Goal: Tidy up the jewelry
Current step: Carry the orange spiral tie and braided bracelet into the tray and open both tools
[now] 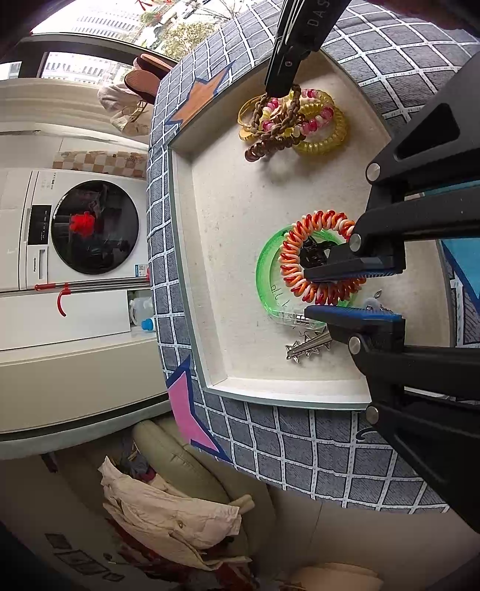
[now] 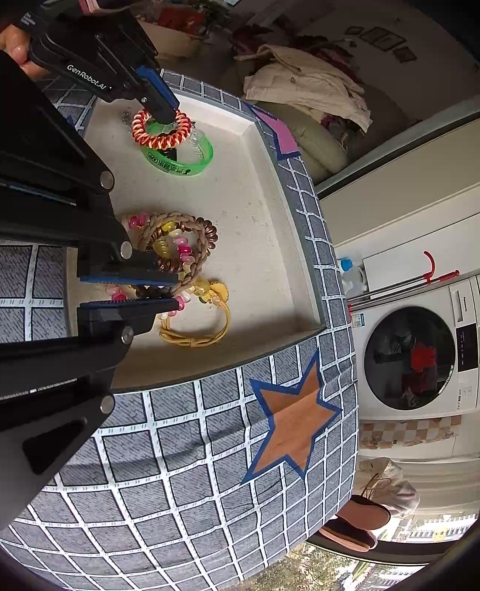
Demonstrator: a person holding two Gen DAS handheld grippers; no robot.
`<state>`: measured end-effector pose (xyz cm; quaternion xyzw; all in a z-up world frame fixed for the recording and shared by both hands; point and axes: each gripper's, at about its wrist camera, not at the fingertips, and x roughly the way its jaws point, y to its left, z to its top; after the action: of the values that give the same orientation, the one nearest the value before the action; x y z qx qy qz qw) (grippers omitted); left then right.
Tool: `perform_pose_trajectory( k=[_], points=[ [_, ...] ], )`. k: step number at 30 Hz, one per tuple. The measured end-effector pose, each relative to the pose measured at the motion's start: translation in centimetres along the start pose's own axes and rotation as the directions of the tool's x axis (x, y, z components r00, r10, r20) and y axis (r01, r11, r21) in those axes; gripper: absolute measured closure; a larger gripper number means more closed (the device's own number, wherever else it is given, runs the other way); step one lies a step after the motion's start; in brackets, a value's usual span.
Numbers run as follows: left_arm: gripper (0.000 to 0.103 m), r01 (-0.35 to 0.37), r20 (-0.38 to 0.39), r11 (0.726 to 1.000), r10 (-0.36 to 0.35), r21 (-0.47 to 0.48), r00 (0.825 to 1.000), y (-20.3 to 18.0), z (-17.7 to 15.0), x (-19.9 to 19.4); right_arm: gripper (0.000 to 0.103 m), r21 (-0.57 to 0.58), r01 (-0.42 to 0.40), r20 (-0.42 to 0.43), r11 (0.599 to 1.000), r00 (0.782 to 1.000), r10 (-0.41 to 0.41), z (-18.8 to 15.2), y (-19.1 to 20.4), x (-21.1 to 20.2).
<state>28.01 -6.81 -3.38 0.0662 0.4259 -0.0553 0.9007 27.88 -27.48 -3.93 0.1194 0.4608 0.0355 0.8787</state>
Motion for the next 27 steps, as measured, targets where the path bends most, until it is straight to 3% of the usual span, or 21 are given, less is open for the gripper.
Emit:
perform_pose_trajectory(
  k=[10, 21, 24, 26, 27],
  points=[
    [0.07, -0.014, -0.01, 1.0, 0.014, 0.01, 1.0, -0.23, -0.4, 0.73, 0.096, -0.035, 0.025, -0.016, 0.999, 1.0, -0.025, -0.93, 0.2, 1.13],
    [0.07, -0.008, -0.001, 1.0, 0.008, 0.008, 1.0, -0.34, -0.51, 0.48, 0.094, -0.013, -0.008, -0.025, 1.0, 1.0, 0.007, -1.04, -0.19, 0.99],
    [0.07, -0.008, 0.0, 1.0, 0.008, 0.006, 1.0, -0.36, -0.54, 0.44, 0.082, -0.014, -0.027, -0.031, 1.0, 0.999, 0.027, -0.96, -0.16, 0.95],
    [0.07, -0.008, 0.004, 1.0, 0.008, 0.002, 1.0, -0.35, -0.53, 0.32, 0.055, -0.005, -0.042, -0.025, 0.999, 0.999, 0.042, -0.88, -0.1, 0.71],
    [0.07, -0.009, 0.007, 1.0, 0.009, 0.001, 1.0, -0.38, -0.51, 0.25, 0.053, -0.003, -0.044, -0.016, 0.999, 0.999, 0.044, -0.87, -0.04, 0.49]
  ],
)
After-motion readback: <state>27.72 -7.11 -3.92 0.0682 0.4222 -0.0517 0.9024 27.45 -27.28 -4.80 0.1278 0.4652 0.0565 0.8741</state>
